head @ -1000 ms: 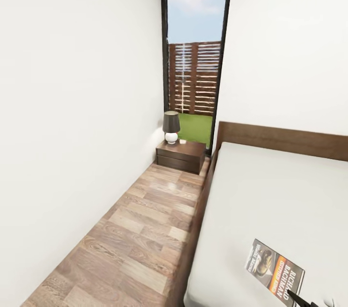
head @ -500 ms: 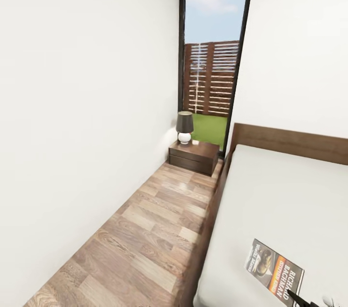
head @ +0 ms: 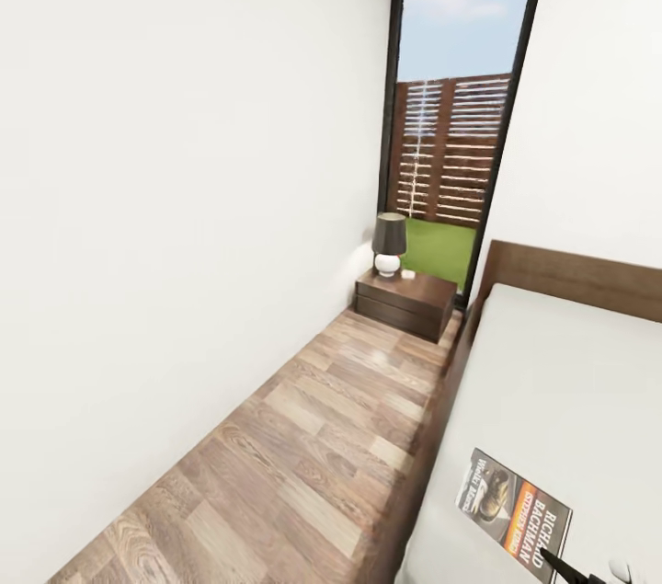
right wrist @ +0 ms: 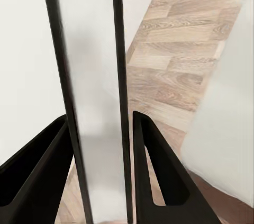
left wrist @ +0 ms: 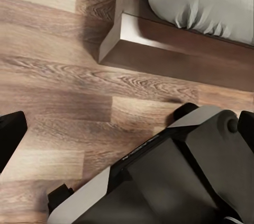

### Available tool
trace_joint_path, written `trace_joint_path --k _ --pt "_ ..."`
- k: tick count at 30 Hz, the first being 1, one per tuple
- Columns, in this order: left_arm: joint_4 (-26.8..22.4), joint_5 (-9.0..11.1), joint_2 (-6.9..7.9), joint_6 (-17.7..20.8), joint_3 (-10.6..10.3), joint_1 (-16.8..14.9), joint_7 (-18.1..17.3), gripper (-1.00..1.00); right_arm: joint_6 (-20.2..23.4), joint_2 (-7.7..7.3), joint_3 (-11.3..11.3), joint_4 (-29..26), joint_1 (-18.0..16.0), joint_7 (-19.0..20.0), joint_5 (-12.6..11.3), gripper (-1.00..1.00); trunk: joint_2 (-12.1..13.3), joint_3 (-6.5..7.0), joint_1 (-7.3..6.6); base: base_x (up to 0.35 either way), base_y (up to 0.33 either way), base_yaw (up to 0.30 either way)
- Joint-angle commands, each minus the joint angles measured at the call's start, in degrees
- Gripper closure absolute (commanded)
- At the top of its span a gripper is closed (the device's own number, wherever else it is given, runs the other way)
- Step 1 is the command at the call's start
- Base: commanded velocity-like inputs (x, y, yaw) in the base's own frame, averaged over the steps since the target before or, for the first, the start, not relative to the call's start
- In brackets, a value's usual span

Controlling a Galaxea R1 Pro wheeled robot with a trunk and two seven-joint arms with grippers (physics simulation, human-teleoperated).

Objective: In the bedroom, move the book from the bed onto either nightstand, and place the two sandals side by side next to the bed.

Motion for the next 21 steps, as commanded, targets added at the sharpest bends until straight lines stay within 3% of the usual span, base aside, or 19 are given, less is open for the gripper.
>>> trace_joint_path --k 1,21 --pt "0.04 -0.45 0.0 -0.46 -0.02 -0.03 0.02 -1.0 -0.08 -0.02 -0.16 0.04 -0.02 0.17 -0.12 1.0 -0.06 -0.04 0.02 0.0 0.0 0.291" --pt "0.04 -0.44 0.0 -0.46 -0.02 -0.06 0.05 -1.0 -0.14 0.0 -0.16 0.07 -0.02 0.14 -0.12 1.0 -0.06 -0.04 0.02 0.0 0.0 0.291"
